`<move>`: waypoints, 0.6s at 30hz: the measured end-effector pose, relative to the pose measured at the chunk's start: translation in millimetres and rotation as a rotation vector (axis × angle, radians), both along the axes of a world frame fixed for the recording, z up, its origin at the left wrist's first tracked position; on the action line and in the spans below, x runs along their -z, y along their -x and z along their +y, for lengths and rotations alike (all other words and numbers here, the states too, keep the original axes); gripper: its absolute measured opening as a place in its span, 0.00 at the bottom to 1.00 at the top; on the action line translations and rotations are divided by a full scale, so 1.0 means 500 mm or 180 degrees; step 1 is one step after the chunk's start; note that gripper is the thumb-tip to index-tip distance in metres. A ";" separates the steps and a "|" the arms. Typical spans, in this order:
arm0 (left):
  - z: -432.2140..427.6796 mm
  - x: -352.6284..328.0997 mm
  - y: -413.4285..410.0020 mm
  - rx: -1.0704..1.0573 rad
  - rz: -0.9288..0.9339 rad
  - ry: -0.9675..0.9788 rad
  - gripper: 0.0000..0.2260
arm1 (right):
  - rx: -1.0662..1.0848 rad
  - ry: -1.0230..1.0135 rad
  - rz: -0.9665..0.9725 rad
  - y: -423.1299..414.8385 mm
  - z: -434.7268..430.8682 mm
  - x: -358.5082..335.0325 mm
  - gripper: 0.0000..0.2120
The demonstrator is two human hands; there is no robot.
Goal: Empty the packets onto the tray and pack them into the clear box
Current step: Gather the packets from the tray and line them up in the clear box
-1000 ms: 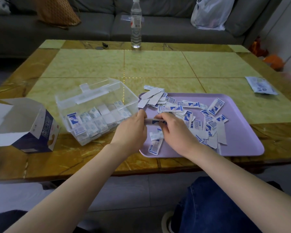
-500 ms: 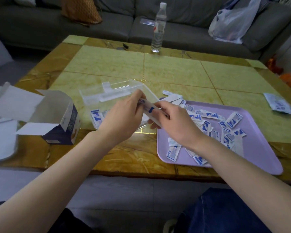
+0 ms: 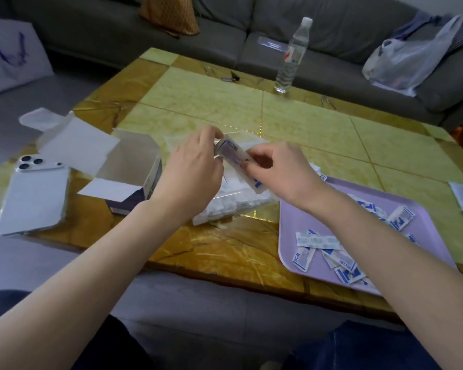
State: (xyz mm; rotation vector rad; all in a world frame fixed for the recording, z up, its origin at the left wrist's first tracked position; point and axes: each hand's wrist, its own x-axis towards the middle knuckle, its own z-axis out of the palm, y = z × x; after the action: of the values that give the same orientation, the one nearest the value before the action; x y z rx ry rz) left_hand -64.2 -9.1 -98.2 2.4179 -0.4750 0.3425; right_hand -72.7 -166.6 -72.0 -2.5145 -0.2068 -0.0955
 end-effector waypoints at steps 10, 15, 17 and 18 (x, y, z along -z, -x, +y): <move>0.034 0.075 0.025 -0.0482 0.0379 -0.0473 0.15 | 0.0470 -0.0080 0.1126 -0.102 0.064 0.058 0.05; 0.037 0.087 0.032 -0.0576 0.0455 -0.0215 0.17 | 0.0652 -0.0149 0.1673 -0.121 0.095 0.072 0.03; 0.039 0.087 0.032 -0.0607 0.0445 -0.0222 0.16 | 0.0701 -0.0124 0.1684 -0.128 0.104 0.080 0.08; 0.041 0.087 0.032 -0.0614 0.0440 -0.0241 0.16 | 0.0710 -0.0011 0.1688 -0.130 0.109 0.085 0.09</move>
State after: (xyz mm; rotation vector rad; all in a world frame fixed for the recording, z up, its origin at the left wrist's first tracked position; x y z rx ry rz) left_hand -80.4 11.3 -141.8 2.5472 -0.1972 0.2407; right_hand -7.6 -112.0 -114.6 -2.4506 0.2879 0.4759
